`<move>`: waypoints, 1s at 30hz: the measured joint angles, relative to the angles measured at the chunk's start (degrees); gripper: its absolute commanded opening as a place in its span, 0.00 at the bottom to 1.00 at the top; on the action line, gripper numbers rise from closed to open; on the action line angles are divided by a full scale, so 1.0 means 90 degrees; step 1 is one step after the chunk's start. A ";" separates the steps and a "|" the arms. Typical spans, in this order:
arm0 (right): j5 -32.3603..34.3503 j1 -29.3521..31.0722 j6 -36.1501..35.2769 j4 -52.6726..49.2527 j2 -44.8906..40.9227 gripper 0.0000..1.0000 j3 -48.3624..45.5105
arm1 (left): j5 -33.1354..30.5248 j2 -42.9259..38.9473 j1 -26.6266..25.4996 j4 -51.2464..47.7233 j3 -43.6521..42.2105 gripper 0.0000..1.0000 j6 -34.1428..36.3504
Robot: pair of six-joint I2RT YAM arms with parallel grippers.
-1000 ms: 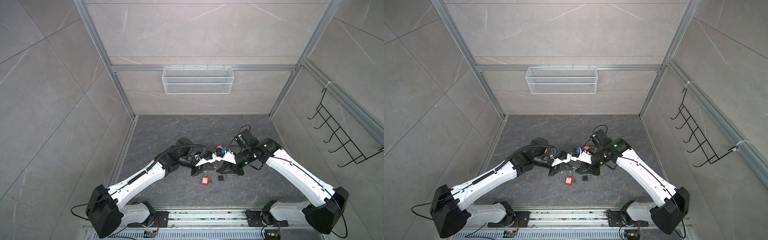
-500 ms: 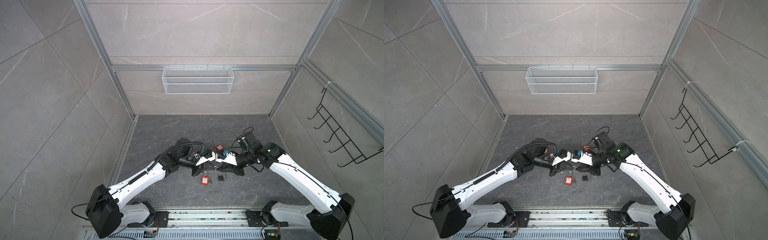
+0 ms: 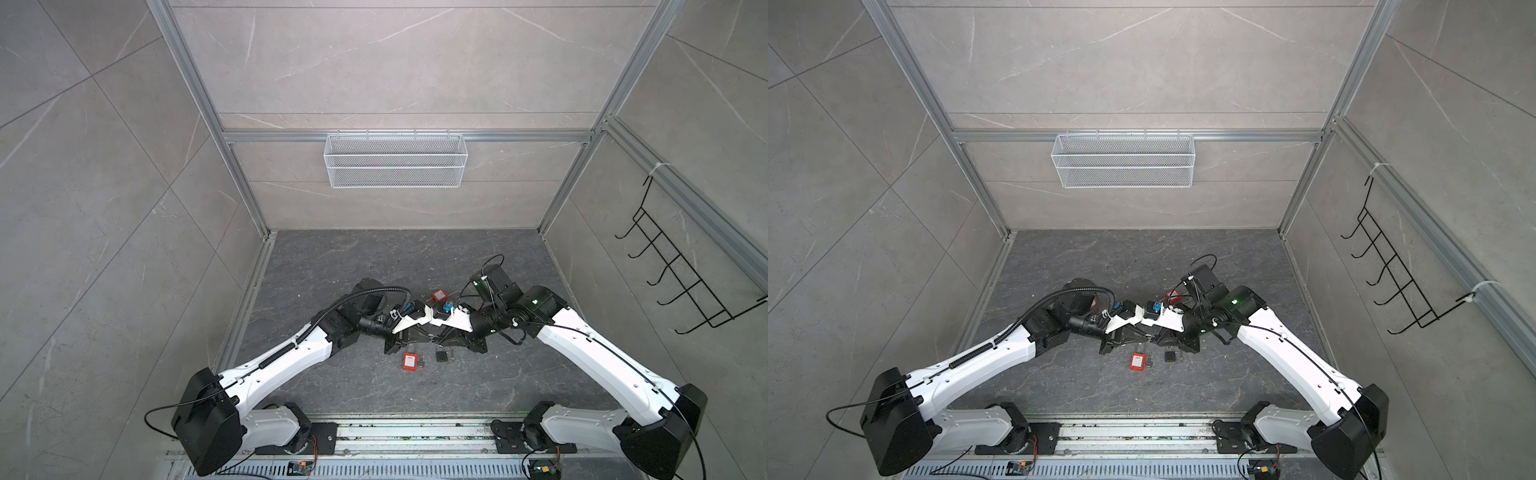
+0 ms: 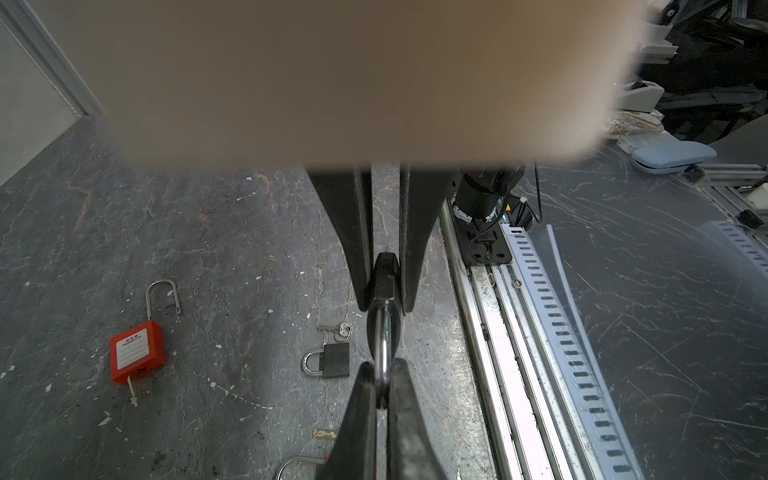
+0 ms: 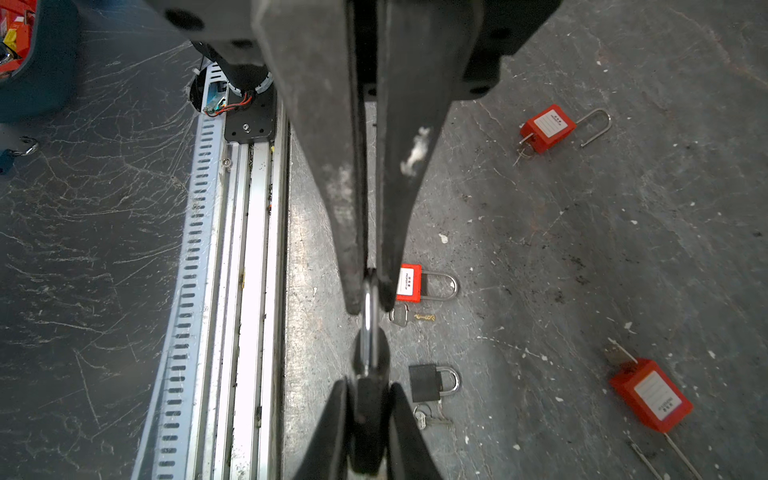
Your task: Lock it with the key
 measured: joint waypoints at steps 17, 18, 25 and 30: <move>0.0068 -0.0029 0.0508 0.0294 0.0163 0.08 -0.0136 | -0.0262 -0.0036 0.0019 0.1163 -0.0631 0.00 -0.0763; 0.0078 -0.0029 0.0488 0.0313 0.0155 0.14 -0.0136 | -0.0289 -0.0070 0.0034 0.1149 -0.0634 0.00 -0.0763; 0.0287 -0.0070 0.0435 0.1047 -0.0367 0.39 -0.0301 | -0.0097 -0.0384 0.0296 0.0862 -0.0605 0.00 -0.0578; 0.0568 -0.0209 0.0452 0.1066 -0.1175 0.38 -0.0566 | 0.0032 -0.0486 0.0418 0.0199 -0.0328 0.00 -0.0236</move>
